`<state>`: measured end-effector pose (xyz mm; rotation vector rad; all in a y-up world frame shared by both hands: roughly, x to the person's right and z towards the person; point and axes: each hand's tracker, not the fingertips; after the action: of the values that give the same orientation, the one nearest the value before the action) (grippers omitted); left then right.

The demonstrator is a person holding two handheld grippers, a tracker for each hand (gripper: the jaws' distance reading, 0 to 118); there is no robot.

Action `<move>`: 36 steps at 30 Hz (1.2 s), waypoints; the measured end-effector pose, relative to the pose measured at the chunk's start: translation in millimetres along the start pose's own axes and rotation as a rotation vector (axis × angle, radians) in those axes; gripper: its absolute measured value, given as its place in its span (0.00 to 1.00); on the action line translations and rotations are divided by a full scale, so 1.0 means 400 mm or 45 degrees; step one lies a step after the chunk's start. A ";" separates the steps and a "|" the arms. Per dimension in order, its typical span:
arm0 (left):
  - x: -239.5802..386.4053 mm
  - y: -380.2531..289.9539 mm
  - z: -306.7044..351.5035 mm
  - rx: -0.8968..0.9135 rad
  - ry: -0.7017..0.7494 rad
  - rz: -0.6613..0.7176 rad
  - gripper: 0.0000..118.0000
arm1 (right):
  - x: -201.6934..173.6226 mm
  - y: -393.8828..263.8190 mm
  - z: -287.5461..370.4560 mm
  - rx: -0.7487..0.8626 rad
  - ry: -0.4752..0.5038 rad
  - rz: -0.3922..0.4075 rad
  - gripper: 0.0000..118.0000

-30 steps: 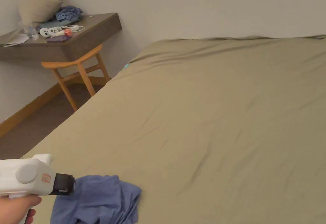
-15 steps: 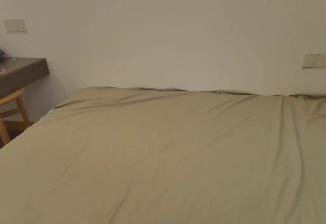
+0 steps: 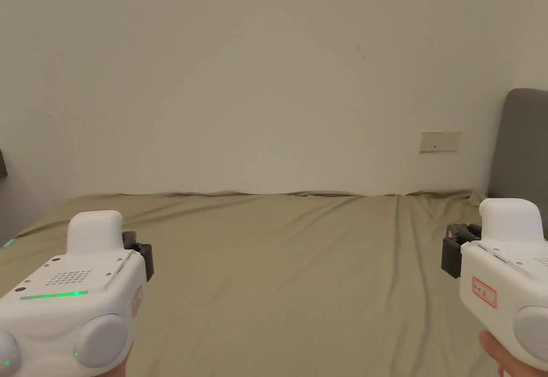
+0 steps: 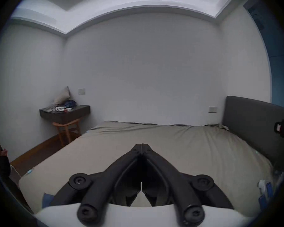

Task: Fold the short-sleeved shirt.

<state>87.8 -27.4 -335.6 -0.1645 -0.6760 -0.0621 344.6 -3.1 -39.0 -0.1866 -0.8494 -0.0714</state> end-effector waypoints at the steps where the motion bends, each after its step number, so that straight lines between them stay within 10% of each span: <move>1: 0.011 0.000 -0.001 -0.002 -0.006 0.006 0.00 | -0.002 0.002 0.000 0.005 -0.001 0.000 0.02; 26: 0.090 0.057 0.049 0.074 -0.066 -0.053 0.00 | -0.026 0.015 -0.001 0.046 -0.033 0.016 0.02; 27: 0.091 0.057 0.049 0.070 -0.099 -0.052 0.00 | -0.027 0.016 -0.001 0.045 -0.021 0.021 0.14; 28: 0.092 0.059 0.050 0.065 -0.095 -0.046 0.18 | -0.029 0.019 -0.004 0.036 -0.024 0.025 0.49; 29: 0.098 0.060 0.042 0.048 -0.077 -0.039 0.69 | -0.033 0.020 -0.018 -0.013 -0.066 0.034 0.95; 30: 0.098 0.062 0.033 -0.002 -0.047 -0.027 1.00 | -0.036 0.016 0.012 0.057 -0.128 0.051 0.99; 36: 0.098 0.059 0.055 0.092 -0.072 -0.015 1.00 | -0.044 0.018 -0.018 0.056 -0.057 0.061 1.00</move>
<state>107.3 -0.7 -297.4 -0.0930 -0.7348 -0.0446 339.3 2.4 -57.9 -0.1679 -0.8899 -0.0041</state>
